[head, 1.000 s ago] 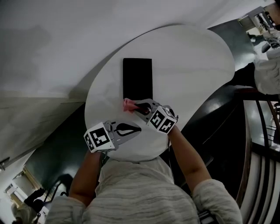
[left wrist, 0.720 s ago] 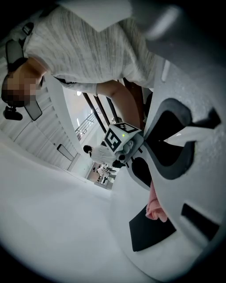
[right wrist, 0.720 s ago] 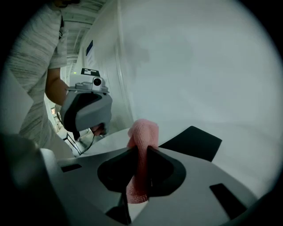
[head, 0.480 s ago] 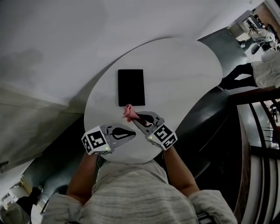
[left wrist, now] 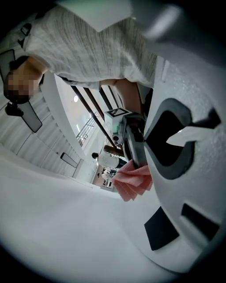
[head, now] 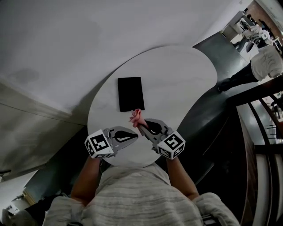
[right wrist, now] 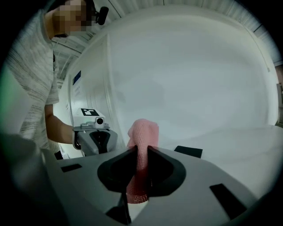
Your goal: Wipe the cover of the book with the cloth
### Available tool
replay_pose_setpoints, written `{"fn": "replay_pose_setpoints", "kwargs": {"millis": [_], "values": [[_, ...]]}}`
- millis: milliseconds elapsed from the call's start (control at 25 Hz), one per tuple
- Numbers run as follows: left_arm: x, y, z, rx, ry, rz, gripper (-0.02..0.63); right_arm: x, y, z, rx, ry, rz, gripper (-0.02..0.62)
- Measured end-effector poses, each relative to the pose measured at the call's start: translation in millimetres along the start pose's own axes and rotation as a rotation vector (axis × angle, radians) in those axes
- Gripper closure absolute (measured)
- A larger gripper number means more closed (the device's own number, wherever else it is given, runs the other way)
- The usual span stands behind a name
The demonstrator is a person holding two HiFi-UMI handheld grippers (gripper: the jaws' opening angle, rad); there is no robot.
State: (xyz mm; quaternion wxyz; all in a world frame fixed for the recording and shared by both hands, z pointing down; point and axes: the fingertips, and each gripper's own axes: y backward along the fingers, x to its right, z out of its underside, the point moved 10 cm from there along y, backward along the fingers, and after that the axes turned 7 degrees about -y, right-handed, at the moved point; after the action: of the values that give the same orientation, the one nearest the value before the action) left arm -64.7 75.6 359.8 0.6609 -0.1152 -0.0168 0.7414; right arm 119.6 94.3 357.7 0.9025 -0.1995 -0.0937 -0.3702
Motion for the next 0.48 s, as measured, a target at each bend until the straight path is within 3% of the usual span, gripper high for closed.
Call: {"fn": "replay_pose_setpoints", "kwargs": {"millis": [480], "values": [[5.2, 7.1, -8.9, 0.022, -0.057, 0.025, 0.592, -19.5, 6.6, -3.3, 0.050, -0.012, 0.073, 0.543]]}}
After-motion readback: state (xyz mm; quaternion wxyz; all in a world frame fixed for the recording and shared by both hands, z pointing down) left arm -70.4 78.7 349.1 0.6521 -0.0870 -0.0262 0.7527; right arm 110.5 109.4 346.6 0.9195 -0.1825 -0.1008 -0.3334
